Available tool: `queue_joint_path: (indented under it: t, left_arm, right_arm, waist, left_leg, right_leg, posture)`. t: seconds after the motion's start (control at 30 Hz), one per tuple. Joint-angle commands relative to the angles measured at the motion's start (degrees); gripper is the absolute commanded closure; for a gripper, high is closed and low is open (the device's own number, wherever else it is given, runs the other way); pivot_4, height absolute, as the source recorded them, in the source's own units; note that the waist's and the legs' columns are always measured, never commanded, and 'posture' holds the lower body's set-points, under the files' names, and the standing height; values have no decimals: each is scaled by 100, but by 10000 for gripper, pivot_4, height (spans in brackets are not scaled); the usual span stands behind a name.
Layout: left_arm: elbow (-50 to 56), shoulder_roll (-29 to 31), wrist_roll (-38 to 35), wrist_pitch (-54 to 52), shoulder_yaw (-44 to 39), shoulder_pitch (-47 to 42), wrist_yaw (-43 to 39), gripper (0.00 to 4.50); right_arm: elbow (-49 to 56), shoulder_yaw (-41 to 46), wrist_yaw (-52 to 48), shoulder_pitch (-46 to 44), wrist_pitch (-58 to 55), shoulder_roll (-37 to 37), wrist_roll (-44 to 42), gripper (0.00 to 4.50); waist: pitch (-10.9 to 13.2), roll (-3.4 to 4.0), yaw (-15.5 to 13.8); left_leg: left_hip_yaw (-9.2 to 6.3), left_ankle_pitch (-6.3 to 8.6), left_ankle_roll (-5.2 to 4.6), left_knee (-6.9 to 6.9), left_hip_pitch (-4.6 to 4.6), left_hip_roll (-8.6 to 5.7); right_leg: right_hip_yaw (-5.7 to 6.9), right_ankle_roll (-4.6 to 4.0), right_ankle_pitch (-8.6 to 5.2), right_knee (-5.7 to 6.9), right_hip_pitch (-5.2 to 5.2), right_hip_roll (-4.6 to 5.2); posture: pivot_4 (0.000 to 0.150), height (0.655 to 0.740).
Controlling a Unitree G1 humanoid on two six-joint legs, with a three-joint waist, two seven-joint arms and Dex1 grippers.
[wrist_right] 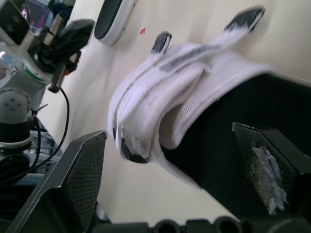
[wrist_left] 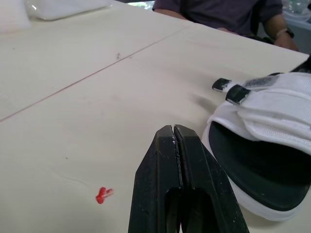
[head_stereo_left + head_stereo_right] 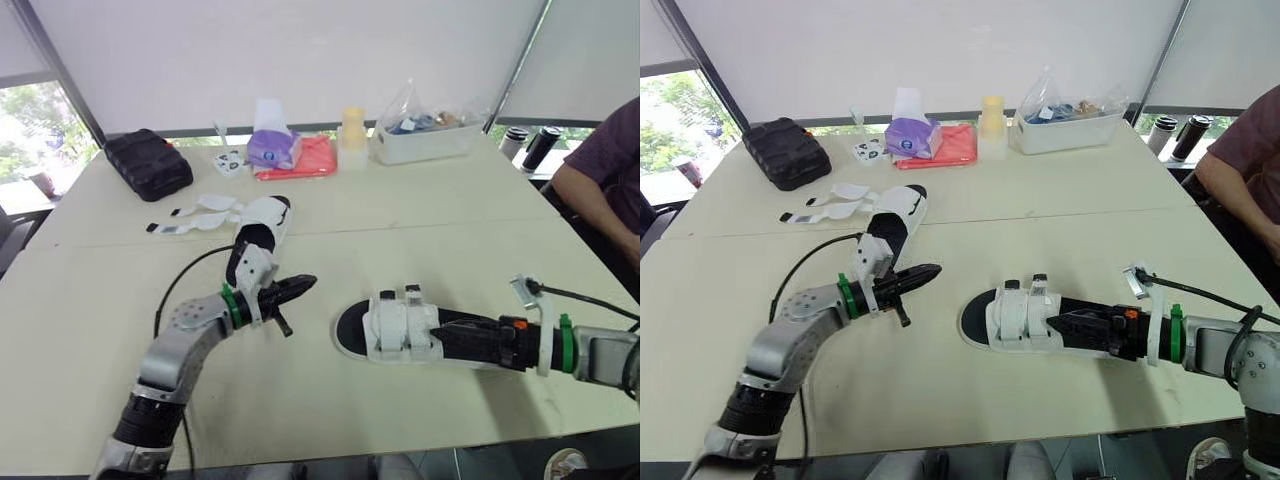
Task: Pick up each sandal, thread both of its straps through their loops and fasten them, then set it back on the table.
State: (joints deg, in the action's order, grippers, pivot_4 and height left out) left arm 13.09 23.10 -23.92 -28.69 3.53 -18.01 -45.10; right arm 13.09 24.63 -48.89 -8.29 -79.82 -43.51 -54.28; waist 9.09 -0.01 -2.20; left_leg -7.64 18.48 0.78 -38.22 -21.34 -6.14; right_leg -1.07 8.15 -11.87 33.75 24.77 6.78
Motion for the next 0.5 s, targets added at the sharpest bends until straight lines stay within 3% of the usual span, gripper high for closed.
queue_joint_path:
  t: [0.03, 0.37, 0.43, 0.5]
  left_arm:
    - [483, 243, -337, -333, -118, 78, -151, 45000]
    - [695, 795, -151, -273, 329, 128, -550, 45000]
    - [653, 800, -68, -180, 385, 66, -554, 45000]
    - [624, 819, 28, -85, 430, 32, -544, 45000]
  right_arm:
    - [-74, 116, 127, -136, -170, 179, -367, 259]
    - [-376, -317, 442, -773, -687, 764, -916, 259]
    - [-494, -451, 571, -902, -617, 874, -836, 5337]
    - [-486, -619, 593, -926, -470, 879, -720, 13470]
  waist:
    - [1, 4, 2]
    - [4, 5, -1]
    - [4, 5, 3]
    - [4, 5, 8]
  left_leg:
    - [1, 0, 0, 0, 0, 0]
    - [2, -1, 2, -1, 1, -1]
    - [2, -1, 2, -1, 0, 0]
    - [3, -2, 3, -1, 0, 0]
  right_leg:
    - [-1, 0, 0, 1, 1, 1]
    - [-2, -2, 0, 13, 3, 0]
    - [-3, -3, -1, 13, 5, 0]
    - [-3, -3, -1, 14, 6, 0]
  posture:
    - [1500, 7400]
    - [1500, 7400]
    - [1500, 7400]
    - [1500, 7400]
